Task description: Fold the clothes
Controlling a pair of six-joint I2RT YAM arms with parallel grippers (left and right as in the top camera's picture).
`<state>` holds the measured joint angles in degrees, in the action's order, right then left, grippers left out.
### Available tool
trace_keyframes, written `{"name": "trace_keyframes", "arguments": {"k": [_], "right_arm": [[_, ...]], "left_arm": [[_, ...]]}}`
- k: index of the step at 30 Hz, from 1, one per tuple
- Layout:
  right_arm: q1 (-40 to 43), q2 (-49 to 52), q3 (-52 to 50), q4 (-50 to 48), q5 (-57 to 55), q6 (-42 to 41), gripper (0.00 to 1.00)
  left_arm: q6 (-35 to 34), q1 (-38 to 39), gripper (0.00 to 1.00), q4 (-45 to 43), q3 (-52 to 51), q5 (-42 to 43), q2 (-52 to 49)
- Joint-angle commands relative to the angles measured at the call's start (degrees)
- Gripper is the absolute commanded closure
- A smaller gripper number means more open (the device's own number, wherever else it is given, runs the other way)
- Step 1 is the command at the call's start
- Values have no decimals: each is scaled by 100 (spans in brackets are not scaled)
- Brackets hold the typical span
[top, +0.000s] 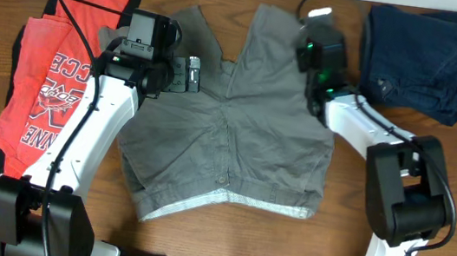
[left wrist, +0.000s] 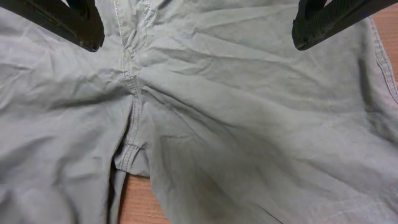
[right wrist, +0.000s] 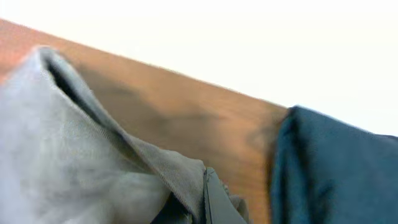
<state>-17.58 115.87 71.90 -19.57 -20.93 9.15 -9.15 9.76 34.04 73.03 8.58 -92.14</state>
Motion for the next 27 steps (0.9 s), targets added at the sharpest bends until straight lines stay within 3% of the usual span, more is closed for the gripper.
{"name": "trace_keyframes", "arguments": {"k": [1, 2, 3, 4, 5, 11, 21, 27], "right_arm": [[437, 155, 96, -229, 179, -409, 99], [562, 223, 96, -332, 304, -509, 93], [664, 267, 96, -426, 466, -529, 63], [739, 323, 96, -498, 603, -529, 23], [813, 332, 96, -514, 728, -527, 1], [793, 22, 96, -42, 793, -527, 1], [136, -1794, 96, 2767, 2175, -776, 1], [31, -2138, 96, 4168, 2879, -1233, 1]], "left_arm": [[50, -22, 2, -17, -59, -72, -35], [50, -22, 2, -28, -59, -72, -35], [52, -22, 2, -39, -59, -72, -35], [52, -22, 2, -59, -59, -72, -35], [52, -22, 2, -79, -59, -72, -35], [52, -22, 2, -155, -59, -70, -35], [208, -22, 2, -24, -61, -72, -35], [437, -22, 2, 221, -81, -72, -35]]}}
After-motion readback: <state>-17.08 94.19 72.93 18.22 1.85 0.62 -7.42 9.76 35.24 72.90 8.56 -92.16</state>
